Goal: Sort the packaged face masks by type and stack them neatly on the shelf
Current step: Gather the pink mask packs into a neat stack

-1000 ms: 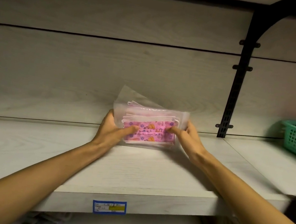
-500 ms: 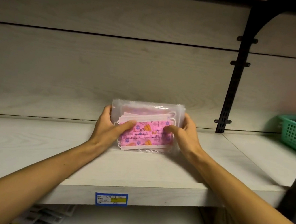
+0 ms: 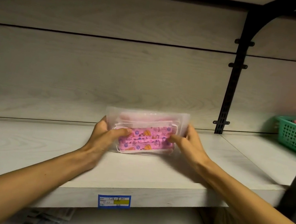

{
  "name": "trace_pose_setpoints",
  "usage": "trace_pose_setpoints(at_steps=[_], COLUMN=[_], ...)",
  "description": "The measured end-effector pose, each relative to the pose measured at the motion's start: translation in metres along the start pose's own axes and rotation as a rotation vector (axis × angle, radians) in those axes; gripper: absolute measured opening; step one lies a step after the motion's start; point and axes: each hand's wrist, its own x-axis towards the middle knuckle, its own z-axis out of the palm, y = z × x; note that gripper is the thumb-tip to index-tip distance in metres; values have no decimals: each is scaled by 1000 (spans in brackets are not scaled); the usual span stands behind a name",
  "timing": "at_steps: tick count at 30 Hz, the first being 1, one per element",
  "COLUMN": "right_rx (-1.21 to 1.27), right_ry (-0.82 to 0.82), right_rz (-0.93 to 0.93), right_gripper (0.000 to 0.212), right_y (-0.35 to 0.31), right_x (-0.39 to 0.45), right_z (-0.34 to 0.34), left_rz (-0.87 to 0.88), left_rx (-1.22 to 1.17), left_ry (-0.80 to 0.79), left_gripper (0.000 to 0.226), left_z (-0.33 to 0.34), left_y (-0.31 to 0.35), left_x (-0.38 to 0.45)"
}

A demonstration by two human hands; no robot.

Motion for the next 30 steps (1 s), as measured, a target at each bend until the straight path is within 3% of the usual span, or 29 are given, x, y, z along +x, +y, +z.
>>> trace_pose_setpoints(at_steps=[3,7,13,23,26,28,30], right_rx=[41,38,56,-42,-280,-606,-919], right_ry=[41,153,141,14,65,123,92], right_rz=[4,-20,32,24,-70,-287,-502], right_gripper=[41,38,36,40,72,91,94], right_y=[-10,-13,-4,-12,-35,-60,-86], right_x=[7,7,-2,-13,-5,3,12], right_z=[8,11,6,-9,-16,-21,-21], left_rz=[15,20,-111,-101,-56,-2,77], left_rx=[-1,-4,65,141,173,219,303], left_ry=[12,41,-2,-18,-24,-19,-15], left_gripper=[39,45,43,44,47,47,48], left_z=[8,12,8,15,17,19,21], left_y=[6,9,0,7,12,16,21], left_x=[2,1,-7,-12,-10,-9,-5])
